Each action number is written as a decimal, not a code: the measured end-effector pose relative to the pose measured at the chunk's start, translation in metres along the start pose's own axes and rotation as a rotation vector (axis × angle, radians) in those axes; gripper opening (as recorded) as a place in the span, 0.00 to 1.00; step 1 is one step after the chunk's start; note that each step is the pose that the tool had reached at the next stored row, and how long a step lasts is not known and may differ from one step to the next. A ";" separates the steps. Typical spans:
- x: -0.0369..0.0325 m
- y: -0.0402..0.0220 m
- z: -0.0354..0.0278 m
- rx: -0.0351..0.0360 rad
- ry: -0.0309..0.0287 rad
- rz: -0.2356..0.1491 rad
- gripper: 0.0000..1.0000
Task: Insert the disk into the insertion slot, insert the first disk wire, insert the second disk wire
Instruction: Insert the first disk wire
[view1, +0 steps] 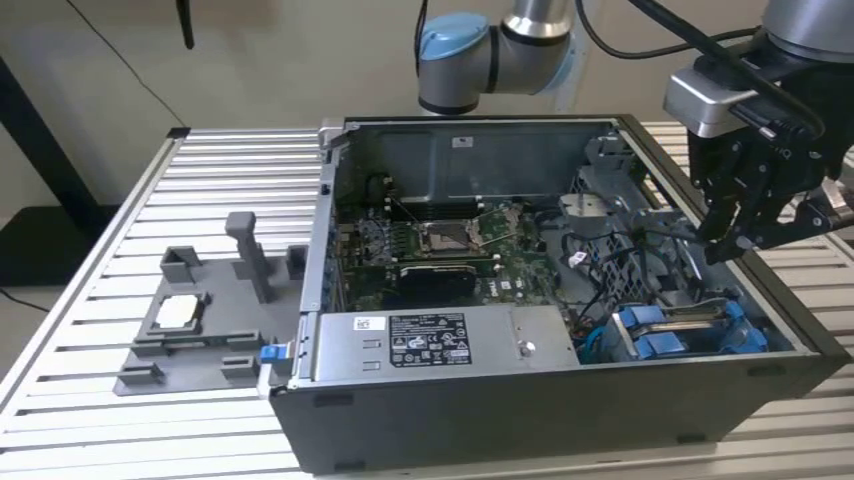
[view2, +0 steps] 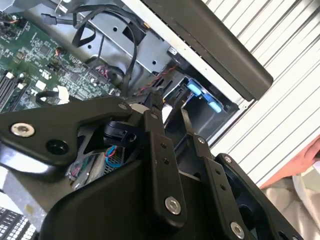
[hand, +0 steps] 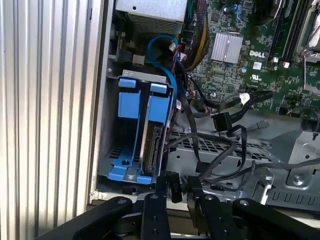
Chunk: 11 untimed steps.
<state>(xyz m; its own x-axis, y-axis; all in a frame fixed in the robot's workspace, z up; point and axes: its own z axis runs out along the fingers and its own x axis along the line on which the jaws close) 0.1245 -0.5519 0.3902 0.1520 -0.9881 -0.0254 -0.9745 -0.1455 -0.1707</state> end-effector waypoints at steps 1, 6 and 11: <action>0.0000 0.0001 0.0000 0.0002 0.0001 0.000 0.31; -0.0003 0.0017 -0.0003 0.0050 0.0021 -0.001 0.31; -0.0006 0.0040 0.0001 0.0114 0.0031 -0.001 0.31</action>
<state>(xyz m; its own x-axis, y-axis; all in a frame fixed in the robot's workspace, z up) 0.1205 -0.5519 0.3895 0.1525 -0.9881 -0.0222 -0.9724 -0.1460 -0.1819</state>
